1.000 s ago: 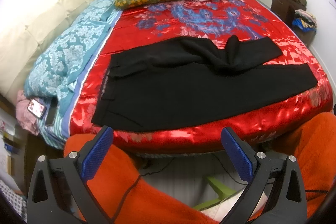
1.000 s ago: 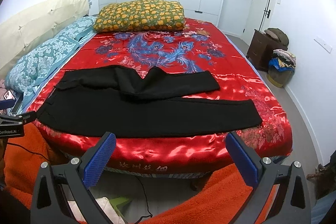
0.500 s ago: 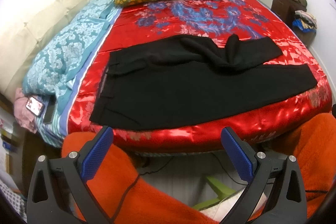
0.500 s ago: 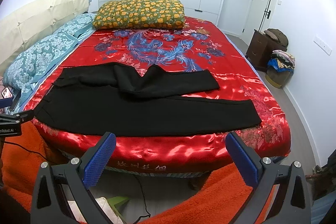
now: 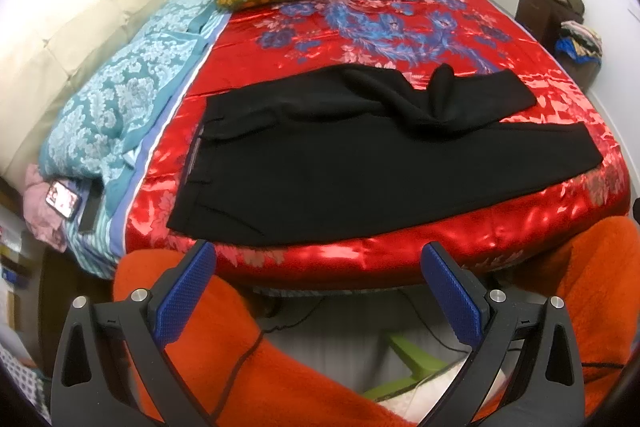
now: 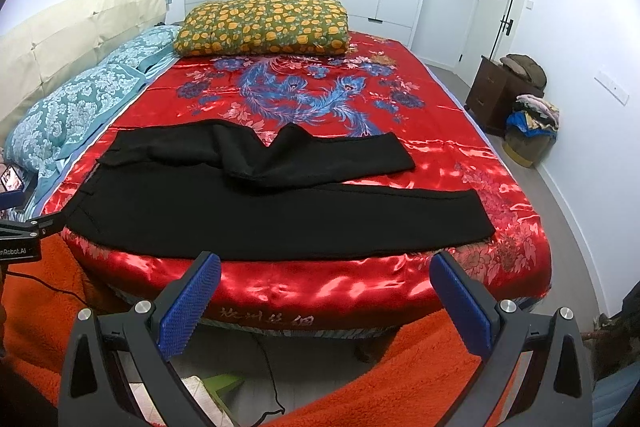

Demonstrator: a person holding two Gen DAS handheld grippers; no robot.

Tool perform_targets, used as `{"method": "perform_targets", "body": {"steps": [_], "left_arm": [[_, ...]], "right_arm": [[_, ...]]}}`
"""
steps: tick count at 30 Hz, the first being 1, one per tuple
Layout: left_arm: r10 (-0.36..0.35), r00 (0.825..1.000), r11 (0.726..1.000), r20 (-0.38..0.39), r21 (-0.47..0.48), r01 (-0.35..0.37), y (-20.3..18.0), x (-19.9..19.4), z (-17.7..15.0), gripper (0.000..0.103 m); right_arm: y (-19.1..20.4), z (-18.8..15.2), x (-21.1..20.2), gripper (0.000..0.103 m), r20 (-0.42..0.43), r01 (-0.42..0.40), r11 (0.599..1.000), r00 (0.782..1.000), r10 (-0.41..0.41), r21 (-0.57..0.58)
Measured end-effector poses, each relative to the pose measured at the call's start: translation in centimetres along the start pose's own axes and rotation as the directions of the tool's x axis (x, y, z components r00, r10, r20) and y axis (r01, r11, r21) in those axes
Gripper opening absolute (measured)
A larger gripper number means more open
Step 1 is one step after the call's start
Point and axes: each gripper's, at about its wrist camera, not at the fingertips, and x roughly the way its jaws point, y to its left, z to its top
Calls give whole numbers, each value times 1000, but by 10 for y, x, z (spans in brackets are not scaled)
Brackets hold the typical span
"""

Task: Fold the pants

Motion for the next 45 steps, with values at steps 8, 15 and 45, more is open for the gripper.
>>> {"method": "perform_targets", "body": {"steps": [8,15,45], "left_arm": [[3,1000,1000,-2,-6,-3,2,0,1,102],[6,1000,1000,2,-4,-6,2,-1,1,102],[-118,984,993,133,26,116,4,50,81,102]], "right_arm": [[-1,1,0,103,3,-2,1000,1000,2,0],[0,0,1,103,2,-5,1000,1000,5,-5],[-84,94,123,103,22,-324,943,946,323,75]]}}
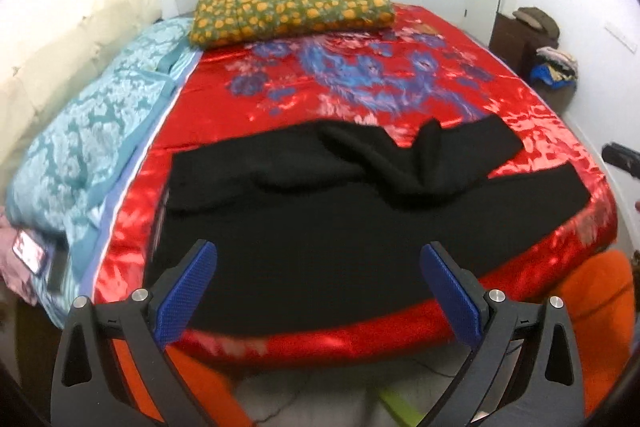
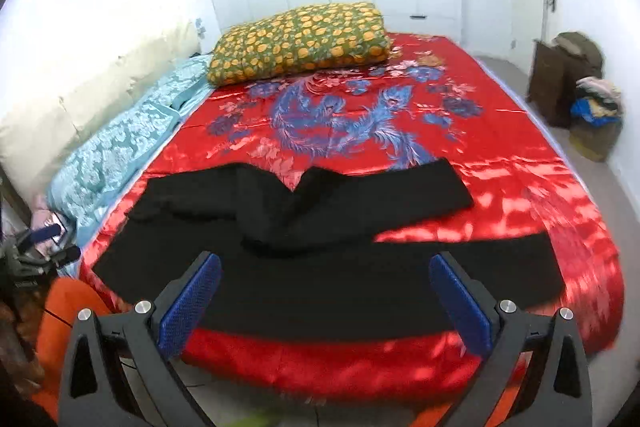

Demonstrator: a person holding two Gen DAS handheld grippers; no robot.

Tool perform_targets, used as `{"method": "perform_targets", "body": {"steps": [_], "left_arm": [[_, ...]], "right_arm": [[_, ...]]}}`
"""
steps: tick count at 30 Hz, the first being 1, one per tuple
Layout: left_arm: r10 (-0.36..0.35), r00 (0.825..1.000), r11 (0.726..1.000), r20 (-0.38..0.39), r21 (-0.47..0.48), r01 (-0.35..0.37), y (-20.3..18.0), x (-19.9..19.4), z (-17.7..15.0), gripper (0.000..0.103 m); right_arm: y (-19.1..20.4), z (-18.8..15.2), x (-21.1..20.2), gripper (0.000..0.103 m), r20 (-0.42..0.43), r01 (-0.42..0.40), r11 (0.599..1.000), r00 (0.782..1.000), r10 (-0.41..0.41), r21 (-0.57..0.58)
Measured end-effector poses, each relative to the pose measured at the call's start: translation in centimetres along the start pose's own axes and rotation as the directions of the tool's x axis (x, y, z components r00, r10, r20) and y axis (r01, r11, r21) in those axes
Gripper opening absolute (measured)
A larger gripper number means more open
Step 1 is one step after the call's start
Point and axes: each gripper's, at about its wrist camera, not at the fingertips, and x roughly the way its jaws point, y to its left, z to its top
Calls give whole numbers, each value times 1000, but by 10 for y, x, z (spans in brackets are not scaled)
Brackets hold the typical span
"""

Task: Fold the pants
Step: 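Move both open tools down toward the black trousers' waistband and legs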

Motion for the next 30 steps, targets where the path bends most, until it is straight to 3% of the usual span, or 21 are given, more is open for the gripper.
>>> {"method": "perform_targets", "body": {"steps": [6,10,11,13,17,21,26,30], "left_arm": [[-60,996,995,-61,-88,55,1,36,13,102],[-16,988,998,-155,-67,6,-5,63,0,102],[-3,984,998,-179,-65,-9,-6,69,-3,102],[19,975,997,-220,-72,-35,-5,81,-5,102],[41,968,993,-246,-93,-66,-4,91,-3,102],[53,965,994,-258,-81,-76,-10,103,3,102],[48,953,997,-298,-39,-62,-24,118,-2,102],[42,949,998,-311,-27,-53,-31,122,-6,102]], "right_arm": [[-105,73,104,103,-136,-15,1000,991,14,-9],[-167,114,188,100,-229,27,999,973,-36,-42],[-181,124,214,98,-257,39,998,965,-51,-50],[-202,134,251,80,-309,41,997,949,-57,-59],[-230,145,312,72,-402,26,998,914,-47,-58],[-250,145,345,61,-468,22,1000,884,-27,-16],[-254,138,369,59,-518,-4,1000,855,-12,-31],[-248,131,378,40,-543,-18,999,840,-7,-40]]}}
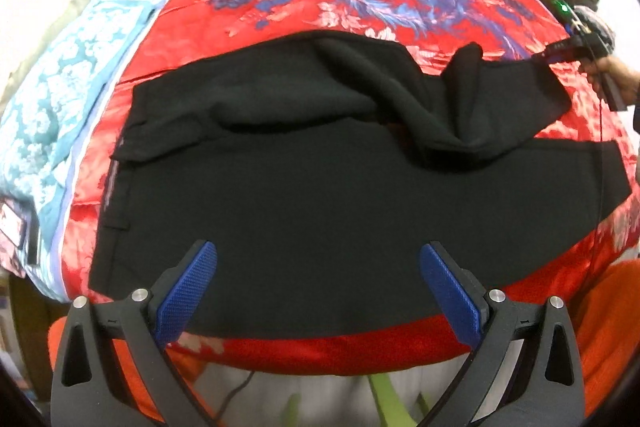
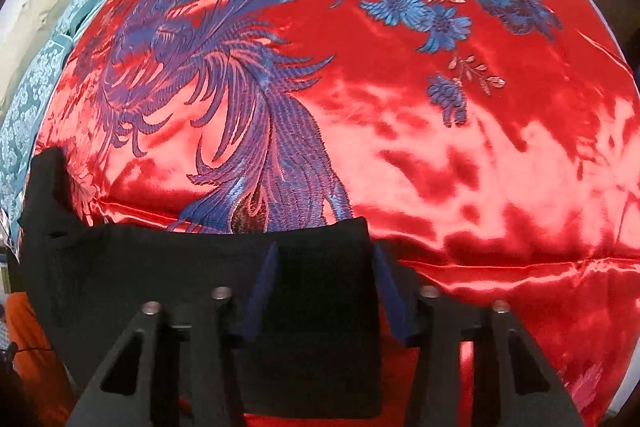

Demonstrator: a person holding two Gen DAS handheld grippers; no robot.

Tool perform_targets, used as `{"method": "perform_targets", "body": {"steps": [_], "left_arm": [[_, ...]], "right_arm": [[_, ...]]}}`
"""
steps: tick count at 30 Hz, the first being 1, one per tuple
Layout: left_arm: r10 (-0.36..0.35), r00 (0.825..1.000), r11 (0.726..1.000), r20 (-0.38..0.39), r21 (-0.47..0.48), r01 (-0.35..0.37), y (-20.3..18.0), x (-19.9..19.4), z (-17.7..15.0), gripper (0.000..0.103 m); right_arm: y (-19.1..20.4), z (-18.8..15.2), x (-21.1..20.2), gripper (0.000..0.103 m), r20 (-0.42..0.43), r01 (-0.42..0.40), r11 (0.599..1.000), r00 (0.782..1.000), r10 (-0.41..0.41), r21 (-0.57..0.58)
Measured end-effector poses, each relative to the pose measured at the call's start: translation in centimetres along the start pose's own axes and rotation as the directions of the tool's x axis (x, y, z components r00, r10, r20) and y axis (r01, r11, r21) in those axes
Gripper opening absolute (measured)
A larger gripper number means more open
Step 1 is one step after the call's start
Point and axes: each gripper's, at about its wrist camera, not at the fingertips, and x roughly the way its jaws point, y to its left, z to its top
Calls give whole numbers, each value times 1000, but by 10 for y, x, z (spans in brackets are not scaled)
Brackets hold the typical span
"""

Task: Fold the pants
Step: 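Move both open tools down toward the black trousers' waistband and legs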

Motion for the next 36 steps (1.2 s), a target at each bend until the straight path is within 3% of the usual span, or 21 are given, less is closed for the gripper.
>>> {"method": "perform_targets", "body": {"steps": [1,2,3,6,8,9,12,13,15,20,21,23,24,25,26,29,31,33,34,35,36], "left_arm": [[-1,1000,1000,-3,0,1,-1,1,-1,102],[-1,1000,1000,-8,-1,1,-1,2,-1,102],[-1,1000,1000,-11,-4,1,0,2,-1,102],[-2,1000,1000,-2,-17,2,1,2,1,102],[-4,1000,1000,10,-26,4,2,0,2,102],[-6,1000,1000,16,-29,6,3,0,2,102],[-16,1000,999,22,-34,17,0,2,3,102],[-18,1000,999,19,-32,19,-1,3,3,102],[-22,1000,999,1,-23,22,-4,9,2,102],[-20,999,1000,-49,-2,20,-13,26,-1,102],[-18,998,1000,-58,4,18,-15,29,-1,102],[-1,998,1000,-62,26,2,-18,36,-1,102],[11,999,999,-52,39,-9,-17,39,1,102],[28,999,998,-35,53,-27,-15,42,4,102],[48,999,997,-11,55,-47,-10,46,8,102],[84,994,996,63,-12,-83,24,72,31,102],[165,986,986,32,-45,-163,49,106,37,102],[240,970,970,-46,-40,-242,68,141,28,103],[221,973,974,-65,-44,-224,76,151,19,102],[143,990,983,-12,-111,-144,89,146,8,103],[123,992,980,-24,-152,-125,98,145,1,103]], "right_arm": [[2,1,1,34,-2,10,1000,1000,-10,-3],[6,2,0,15,2,42,999,999,-42,-11],[9,4,-4,13,11,64,998,998,-64,-15],[24,16,-40,12,126,110,993,987,-105,-37],[26,26,-71,12,221,157,987,964,-147,-29],[22,34,-96,12,295,202,979,936,-192,-4],[2,49,-137,12,403,281,953,864,-301,111],[-11,53,-144,12,413,301,941,845,-339,157],[-26,58,-144,12,403,334,920,828,-390,203],[-32,70,-100,13,381,388,896,811,-444,216],[-32,72,-88,18,382,388,891,806,-451,234],[-35,72,-68,46,359,403,871,798,-484,280],[-42,69,-66,65,351,405,865,796,-493,296],[-43,65,-64,70,354,401,858,790,-501,320],[-45,61,-66,70,361,391,856,786,-501,337],[-40,42,-75,73,377,326,872,805,-459,366],[-27,21,-87,77,407,284,886,807,-427,366],[-8,-6,-101,87,434,252,909,814,-385,333],[2,-19,-105,90,441,248,917,817,-372,314],[14,-38,-111,90,444,249,924,820,-361,291],[24,-54,-114,90,444,250,928,823,-354,276]]}}
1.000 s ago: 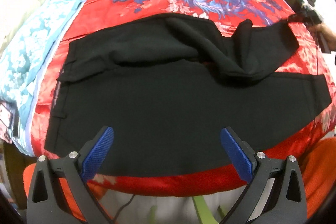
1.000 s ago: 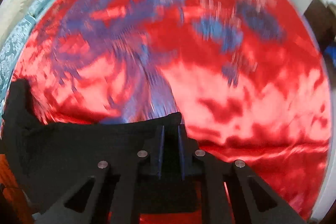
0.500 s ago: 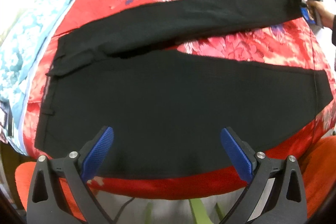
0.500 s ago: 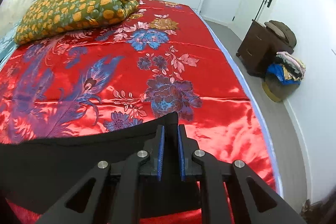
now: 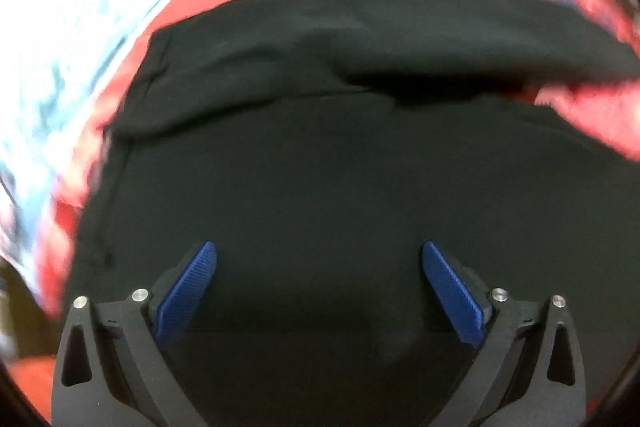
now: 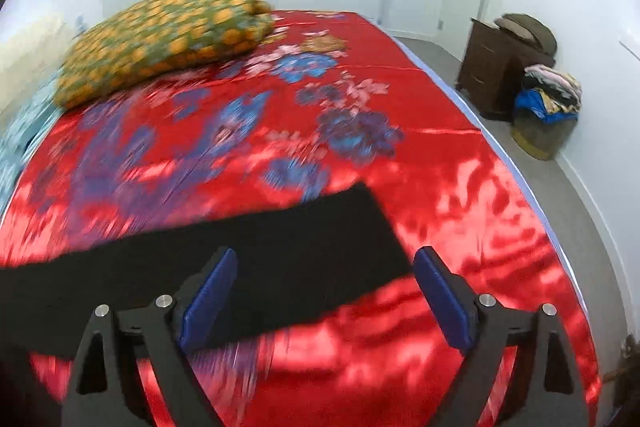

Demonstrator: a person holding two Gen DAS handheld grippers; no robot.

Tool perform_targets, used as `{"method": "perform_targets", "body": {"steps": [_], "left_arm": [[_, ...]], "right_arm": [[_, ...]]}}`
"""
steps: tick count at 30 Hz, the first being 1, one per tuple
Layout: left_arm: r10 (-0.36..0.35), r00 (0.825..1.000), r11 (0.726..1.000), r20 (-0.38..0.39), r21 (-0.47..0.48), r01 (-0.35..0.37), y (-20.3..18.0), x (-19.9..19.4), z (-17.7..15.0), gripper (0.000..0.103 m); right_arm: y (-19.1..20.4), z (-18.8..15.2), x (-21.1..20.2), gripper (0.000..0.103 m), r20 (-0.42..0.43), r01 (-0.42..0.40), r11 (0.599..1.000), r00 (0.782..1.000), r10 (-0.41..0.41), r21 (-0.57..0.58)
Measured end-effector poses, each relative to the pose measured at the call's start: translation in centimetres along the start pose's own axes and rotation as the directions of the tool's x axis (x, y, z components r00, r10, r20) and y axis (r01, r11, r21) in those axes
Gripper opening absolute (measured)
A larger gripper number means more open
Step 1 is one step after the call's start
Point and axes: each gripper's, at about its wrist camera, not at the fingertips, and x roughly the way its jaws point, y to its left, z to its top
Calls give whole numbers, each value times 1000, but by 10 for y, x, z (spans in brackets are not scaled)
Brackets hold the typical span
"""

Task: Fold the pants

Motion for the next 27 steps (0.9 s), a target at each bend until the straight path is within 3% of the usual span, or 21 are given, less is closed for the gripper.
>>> {"method": "perform_targets", "body": {"steps": [3,7,10,12,16,18,21,27], "left_arm": [[-16,999,999,-48,-45,14,17,-4,-9,103],[-19,999,999,-38,-50,18,14,-17,-21,102],[-128,992,992,-2,3,128,-10,-36,-33,102],[-178,984,980,29,101,174,-39,-47,-40,102],[-155,987,951,53,280,134,-87,-46,-56,102],[-175,980,952,92,270,144,-87,-43,-63,103],[-234,970,952,72,222,213,-75,-38,-63,103],[-237,968,947,82,243,212,-69,-37,-67,103]], "right_arm": [[9,-59,-46,96,-18,-30,999,999,30,-16],[35,-147,-80,97,-101,-89,996,991,89,7],[71,-205,-100,97,-146,-160,986,975,165,50],[102,-232,-110,97,-142,-188,981,971,192,39],[145,-258,-110,97,-140,-207,978,970,201,-31],[159,-268,-101,97,-173,-176,981,972,159,-85],[162,-283,-90,102,-218,-161,983,966,138,-89],[152,-293,-88,103,-166,-163,985,974,153,-52]]}}
